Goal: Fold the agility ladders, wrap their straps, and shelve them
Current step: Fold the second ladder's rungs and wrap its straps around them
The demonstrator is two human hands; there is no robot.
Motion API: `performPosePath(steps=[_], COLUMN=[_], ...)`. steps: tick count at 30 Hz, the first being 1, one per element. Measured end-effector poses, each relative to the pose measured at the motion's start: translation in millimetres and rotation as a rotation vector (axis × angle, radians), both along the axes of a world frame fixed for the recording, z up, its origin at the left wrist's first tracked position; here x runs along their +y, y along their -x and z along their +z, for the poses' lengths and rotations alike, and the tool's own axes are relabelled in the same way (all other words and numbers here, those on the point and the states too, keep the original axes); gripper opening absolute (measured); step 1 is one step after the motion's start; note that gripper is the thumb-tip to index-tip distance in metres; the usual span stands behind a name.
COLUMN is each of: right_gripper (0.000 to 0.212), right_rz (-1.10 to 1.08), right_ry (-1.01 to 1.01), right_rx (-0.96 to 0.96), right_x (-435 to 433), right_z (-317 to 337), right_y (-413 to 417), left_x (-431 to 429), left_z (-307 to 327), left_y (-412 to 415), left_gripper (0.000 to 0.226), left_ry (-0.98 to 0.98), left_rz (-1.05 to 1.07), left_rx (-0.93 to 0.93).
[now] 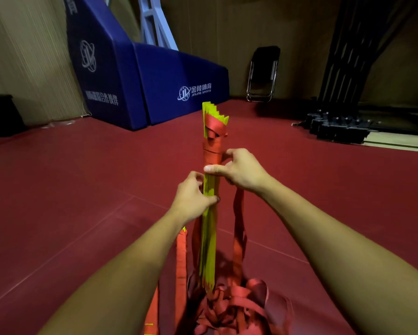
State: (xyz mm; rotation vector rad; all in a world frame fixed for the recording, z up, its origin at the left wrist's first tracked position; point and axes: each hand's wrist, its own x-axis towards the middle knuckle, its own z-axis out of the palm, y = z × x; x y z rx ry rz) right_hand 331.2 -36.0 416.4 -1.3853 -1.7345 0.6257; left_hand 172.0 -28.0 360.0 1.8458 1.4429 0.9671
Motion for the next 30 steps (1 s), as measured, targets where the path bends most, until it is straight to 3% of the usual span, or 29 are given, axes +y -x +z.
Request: performPosePath(steps=[3, 7, 13, 17, 21, 25, 30], right_gripper=[0.030, 0.013, 0.027, 0.035, 0.045, 0.050, 0.051], right_rz=[0.118, 0.195, 0.082, -0.038, -0.180, -0.283, -0.468], right_ry=[0.081, 0.114, -0.022, -0.068, -0.095, -0.092, -0.138], right_rx=[0.136, 0.212, 0.203, 0.118, -0.085, -0.069, -0.044], right_x=[-3.3, -7.0, -0.6, 4.8, 2.5, -2.9, -9.1], right_z=[7.9, 8.6, -4.5, -11.7, -15.4, -13.7, -15.2], right_y=[-7.2, -18.2, -11.0, 4.7, 14.1, 14.4, 24.6], left_x=[-1.2, -5.6, -4.7, -8.8, -12.4, -14.1, -18.2], left_z=[6.1, 14.8, 15.9, 0.7, -8.0, -5.9, -13.9], left_y=[0.2, 3.0, 0.5, 0.6, 4.5, -5.1, -15.2], left_gripper=[0.045, 0.038, 0.040, 0.070, 0.052, 0.061, 0.056], left_ry=[0.110, 0.142, 0.084, -0.114, -0.115, -0.075, -0.064], left_rz=[-0.086, -0.195, -0.211, -0.117, -0.061, -0.006, -0.009], left_rx=[-0.315, -0.415, -0.295, 0.201, 0.241, 0.160, 0.104])
